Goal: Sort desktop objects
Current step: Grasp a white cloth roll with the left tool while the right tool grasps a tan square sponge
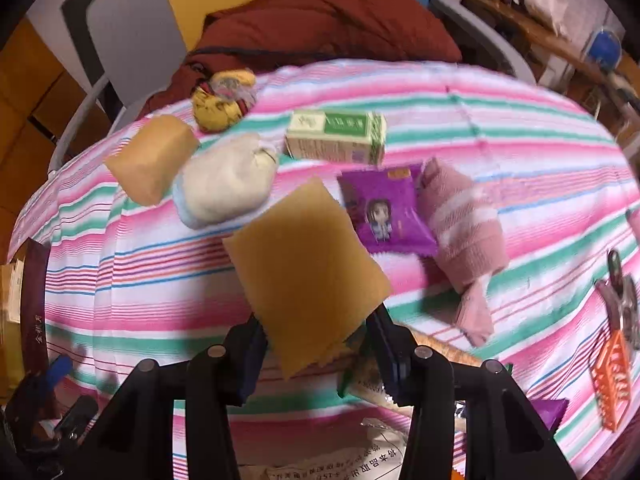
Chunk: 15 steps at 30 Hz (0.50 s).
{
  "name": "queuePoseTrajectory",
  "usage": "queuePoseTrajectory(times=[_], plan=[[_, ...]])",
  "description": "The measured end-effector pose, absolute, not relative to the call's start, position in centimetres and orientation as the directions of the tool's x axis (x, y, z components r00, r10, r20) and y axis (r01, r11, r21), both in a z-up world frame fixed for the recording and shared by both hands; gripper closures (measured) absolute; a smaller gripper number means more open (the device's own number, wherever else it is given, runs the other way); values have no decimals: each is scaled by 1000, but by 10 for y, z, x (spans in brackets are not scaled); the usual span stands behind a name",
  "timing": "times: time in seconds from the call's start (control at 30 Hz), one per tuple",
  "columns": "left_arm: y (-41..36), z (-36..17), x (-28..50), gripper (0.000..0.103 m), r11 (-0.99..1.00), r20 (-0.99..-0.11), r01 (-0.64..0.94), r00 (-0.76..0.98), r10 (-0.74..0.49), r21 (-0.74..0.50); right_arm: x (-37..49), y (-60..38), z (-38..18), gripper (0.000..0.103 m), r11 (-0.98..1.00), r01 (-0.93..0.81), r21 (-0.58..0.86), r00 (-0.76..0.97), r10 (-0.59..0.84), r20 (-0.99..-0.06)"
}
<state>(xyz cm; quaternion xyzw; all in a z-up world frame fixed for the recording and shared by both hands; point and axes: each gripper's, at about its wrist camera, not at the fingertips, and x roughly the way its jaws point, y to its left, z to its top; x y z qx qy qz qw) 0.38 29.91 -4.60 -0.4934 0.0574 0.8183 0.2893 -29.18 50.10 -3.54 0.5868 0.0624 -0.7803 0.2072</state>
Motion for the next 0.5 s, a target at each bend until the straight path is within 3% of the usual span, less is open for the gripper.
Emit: queuePoseTrajectory(times=[0.27,0.5], plan=[[373,-32,-17,26,-745,-798,-665,-418,433,-56,-298,511,-38,54,-917,365,163,-218,-254,-942],[416,-47,-55,26,-704,-814,-695,-323,483,-143,-305,525,-41,54,-934,309,183,-212,-255,-943]])
